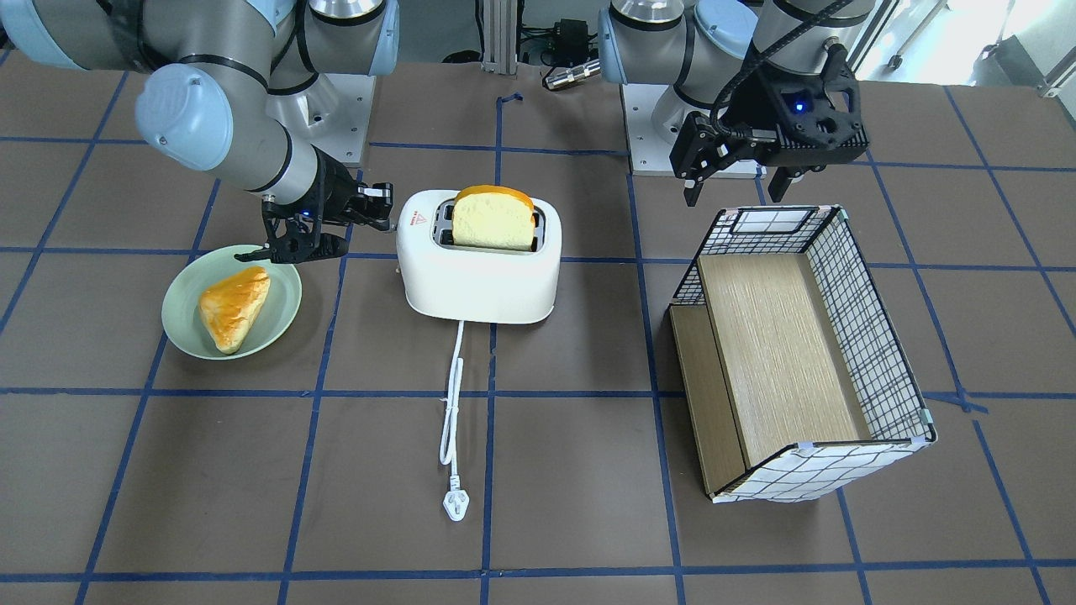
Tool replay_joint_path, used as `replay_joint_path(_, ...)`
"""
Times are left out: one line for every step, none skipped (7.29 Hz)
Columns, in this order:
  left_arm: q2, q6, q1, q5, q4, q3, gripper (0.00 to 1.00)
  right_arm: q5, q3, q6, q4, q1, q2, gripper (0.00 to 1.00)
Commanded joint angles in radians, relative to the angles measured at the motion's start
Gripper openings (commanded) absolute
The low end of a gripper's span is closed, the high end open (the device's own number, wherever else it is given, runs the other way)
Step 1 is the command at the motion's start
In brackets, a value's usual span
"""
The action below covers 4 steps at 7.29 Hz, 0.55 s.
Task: Press toaster with right arm
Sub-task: 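Lower the right gripper onto the lever at the toaster's side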
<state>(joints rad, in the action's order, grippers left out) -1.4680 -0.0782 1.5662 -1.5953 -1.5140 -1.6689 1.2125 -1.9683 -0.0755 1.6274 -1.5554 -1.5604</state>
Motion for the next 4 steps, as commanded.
replay_joint_path(0.000,0.000,0.000,0.000,0.000,0.000,1.00,-0.001,-0.009,-0.006,-0.003,0.000,0.006,0.00)
replay_joint_path(-0.001,0.000,0.000,0.000,0.000,0.000,1.00,0.001,-0.015,-0.007,-0.003,0.000,0.006,0.00)
replay_joint_path(-0.002,0.000,0.000,0.000,0.000,0.000,1.00,0.005,-0.017,-0.021,-0.001,0.002,0.006,0.00)
replay_joint_path(0.000,0.000,0.000,0.000,0.000,0.000,1.00,0.002,-0.023,-0.026,0.000,0.002,0.006,0.00)
